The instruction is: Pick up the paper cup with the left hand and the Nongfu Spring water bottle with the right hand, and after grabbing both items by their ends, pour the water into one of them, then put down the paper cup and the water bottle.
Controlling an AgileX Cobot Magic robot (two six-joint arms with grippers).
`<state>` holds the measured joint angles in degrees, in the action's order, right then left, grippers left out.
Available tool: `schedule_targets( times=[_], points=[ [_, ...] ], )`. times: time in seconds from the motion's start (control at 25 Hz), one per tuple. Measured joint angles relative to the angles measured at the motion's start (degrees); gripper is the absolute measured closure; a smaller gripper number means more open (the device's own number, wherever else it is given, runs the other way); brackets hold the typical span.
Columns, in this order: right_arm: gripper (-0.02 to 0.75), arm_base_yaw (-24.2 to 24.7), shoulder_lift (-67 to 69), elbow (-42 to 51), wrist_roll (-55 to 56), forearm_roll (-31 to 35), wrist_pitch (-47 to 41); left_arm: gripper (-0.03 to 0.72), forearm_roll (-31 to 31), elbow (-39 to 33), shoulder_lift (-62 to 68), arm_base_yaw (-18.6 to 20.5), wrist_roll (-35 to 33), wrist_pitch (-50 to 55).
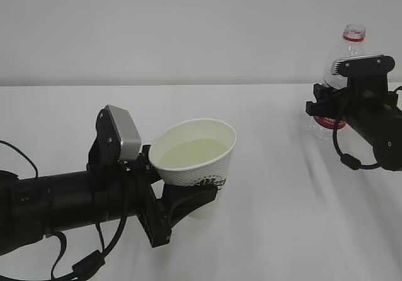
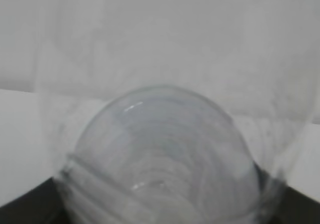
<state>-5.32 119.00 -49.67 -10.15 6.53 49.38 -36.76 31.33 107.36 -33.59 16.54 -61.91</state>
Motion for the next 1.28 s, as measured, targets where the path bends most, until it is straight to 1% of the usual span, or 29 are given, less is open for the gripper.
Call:
schedule_targets(
  times=[0.52,0.68,0.92,1.04,1.28],
  points=[
    [0.262,0.0,0.6,0.9,0.4,-0.6,2.8,0.223,0.8,0.0,0.0,0.0,0.0,0.0],
    [0.228,0.0,0.6,2.3,0.5,-0.6,5.2,0.223,0.8,0.0,0.0,0.0,0.0,0.0],
    [0.122,0.0,0.8,2.7,0.6,-0.6,10.4,0.223,0.8,0.0,0.0,0.0,0.0,0.0],
    [0.108,0.0,0.8,2.7,0.7,-0.7,12.3,0.224,0.8,0.0,0.0,0.0,0.0,0.0],
    [0.106,0.0,0.8,2.7,0.7,-0.8,12.7,0.226,0.9,0.0,0.0,0.0,0.0,0.0]
  ],
)
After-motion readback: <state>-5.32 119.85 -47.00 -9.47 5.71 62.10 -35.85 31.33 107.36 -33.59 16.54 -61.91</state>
